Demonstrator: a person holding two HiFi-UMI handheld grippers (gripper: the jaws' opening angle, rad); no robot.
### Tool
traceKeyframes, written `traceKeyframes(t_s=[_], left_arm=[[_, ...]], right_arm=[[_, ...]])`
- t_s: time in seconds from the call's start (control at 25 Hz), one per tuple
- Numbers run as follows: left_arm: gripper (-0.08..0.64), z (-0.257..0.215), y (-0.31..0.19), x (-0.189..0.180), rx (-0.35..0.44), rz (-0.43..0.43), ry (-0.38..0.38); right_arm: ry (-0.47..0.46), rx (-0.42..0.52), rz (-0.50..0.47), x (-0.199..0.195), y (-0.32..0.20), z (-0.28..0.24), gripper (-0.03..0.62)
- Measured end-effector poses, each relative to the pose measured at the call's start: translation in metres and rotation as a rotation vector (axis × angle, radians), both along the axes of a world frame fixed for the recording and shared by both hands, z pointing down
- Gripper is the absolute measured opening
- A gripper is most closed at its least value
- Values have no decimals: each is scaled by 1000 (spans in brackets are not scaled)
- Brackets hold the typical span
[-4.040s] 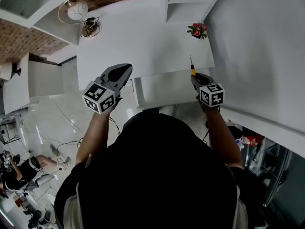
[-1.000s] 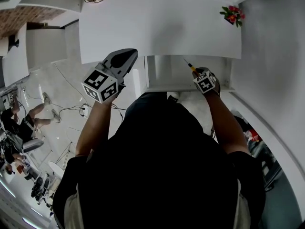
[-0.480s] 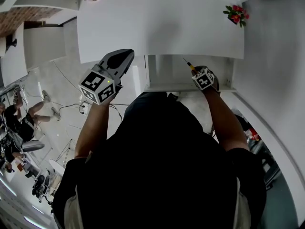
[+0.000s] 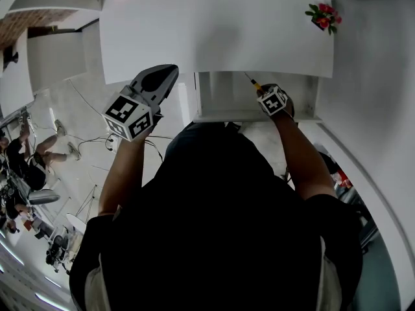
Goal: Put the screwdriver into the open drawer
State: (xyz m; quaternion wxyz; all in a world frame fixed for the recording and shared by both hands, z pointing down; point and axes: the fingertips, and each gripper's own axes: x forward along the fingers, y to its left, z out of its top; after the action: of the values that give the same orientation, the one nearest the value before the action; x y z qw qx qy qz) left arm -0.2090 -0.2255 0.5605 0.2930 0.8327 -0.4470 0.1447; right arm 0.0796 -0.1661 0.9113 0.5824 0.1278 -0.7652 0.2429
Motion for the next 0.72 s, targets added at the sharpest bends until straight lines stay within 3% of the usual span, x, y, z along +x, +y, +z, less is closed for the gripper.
traceKeyframes(t_s=[0.72], left_arm=[[15,23,-8,-11,-47,-2,3]], right_arm=[[29,-38,-23,-15,0,31,84]])
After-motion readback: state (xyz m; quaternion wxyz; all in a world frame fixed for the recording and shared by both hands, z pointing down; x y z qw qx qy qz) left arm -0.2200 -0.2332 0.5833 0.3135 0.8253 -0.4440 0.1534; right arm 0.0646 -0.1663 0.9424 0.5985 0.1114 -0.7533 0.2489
